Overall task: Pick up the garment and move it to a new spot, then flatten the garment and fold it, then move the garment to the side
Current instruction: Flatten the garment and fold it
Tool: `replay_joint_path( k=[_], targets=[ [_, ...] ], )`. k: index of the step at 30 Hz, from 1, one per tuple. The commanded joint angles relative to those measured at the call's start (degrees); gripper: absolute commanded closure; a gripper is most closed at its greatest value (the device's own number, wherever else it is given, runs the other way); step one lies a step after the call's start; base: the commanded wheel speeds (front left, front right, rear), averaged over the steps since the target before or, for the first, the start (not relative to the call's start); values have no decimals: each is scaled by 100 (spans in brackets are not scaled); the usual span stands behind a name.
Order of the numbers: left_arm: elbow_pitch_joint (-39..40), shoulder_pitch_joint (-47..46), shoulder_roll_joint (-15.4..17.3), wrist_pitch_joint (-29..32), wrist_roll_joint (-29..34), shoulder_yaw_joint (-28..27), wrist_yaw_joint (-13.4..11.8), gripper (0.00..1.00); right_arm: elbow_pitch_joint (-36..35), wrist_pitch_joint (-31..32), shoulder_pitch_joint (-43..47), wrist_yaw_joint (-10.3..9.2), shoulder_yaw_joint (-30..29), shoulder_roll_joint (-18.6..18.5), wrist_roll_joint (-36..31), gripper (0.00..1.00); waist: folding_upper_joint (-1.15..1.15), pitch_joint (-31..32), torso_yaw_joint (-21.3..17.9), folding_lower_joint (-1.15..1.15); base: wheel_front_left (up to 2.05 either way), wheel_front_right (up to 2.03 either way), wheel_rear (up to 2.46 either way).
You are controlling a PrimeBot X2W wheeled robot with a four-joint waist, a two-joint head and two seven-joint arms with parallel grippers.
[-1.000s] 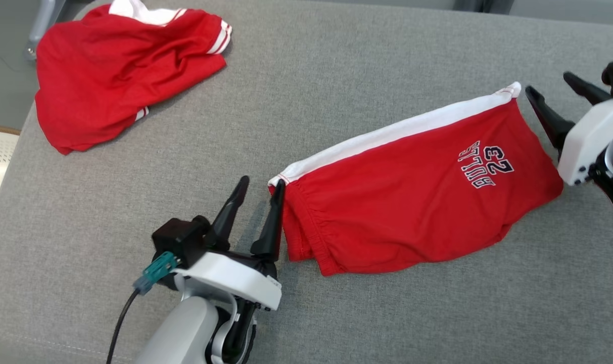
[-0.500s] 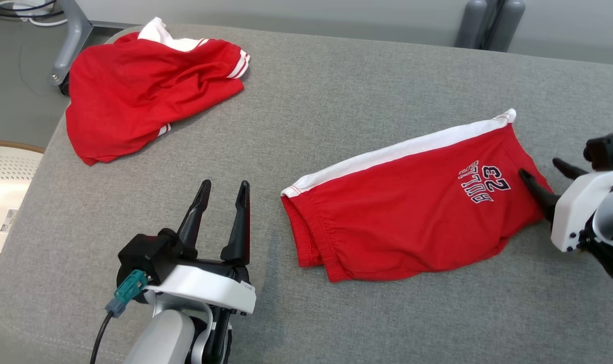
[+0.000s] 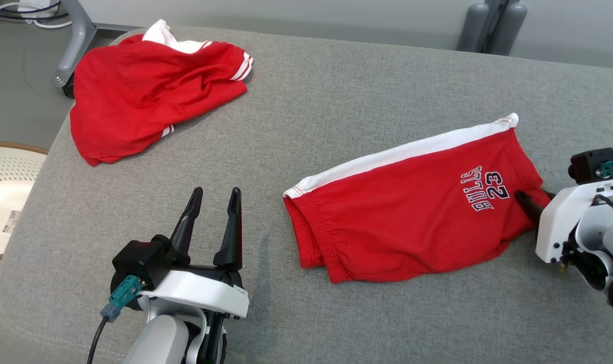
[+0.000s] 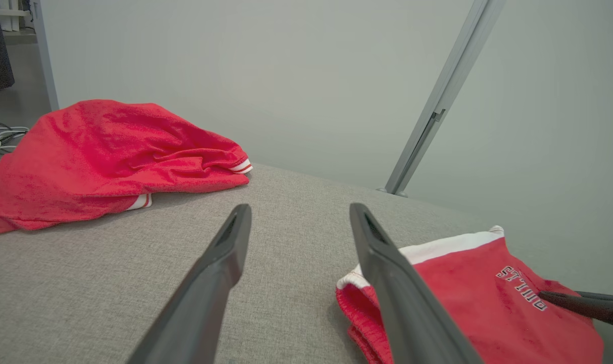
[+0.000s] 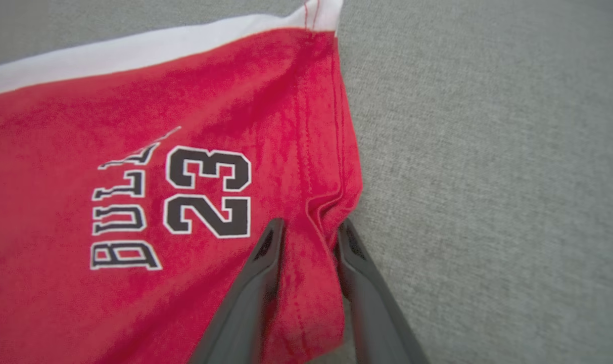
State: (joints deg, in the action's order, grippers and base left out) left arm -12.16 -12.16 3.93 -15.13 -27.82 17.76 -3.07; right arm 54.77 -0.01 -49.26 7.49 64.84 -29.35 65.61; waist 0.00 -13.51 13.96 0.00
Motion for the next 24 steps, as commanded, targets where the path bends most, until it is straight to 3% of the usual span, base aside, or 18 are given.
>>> replay_joint_path(
  k=[1, 2, 3, 14, 24],
  targets=[
    [-24, 33, 3, -2, 39, -37, 44, 0, 26, 49, 144, 0, 39, 44, 69, 78, 0, 15, -5, 0, 0, 0, 0],
    [-32, 40, -2, -2, 59, -47, 56, 0, 11, 30, 139, -1, 41, 56, 95, 94, 0, 22, -8, 0, 0, 0, 0],
    [-39, 47, -7, -2, 69, -56, 59, 0, 4, -35, 129, -1, 32, 60, 116, 100, 0, 29, -12, 0, 0, 0, 0],
    [-115, 144, -32, -2, 181, -139, 153, 0, 50, -924, 219, -1, -99, 172, 334, 100, 0, 207, -341, 0, 0, 0, 0],
    [-205, 255, 4, -2, 319, -187, 147, 0, -2, -1505, 889, -1, -686, 124, 777, 100, 0, 442, -931, 0, 0, 0, 0]
  ],
)
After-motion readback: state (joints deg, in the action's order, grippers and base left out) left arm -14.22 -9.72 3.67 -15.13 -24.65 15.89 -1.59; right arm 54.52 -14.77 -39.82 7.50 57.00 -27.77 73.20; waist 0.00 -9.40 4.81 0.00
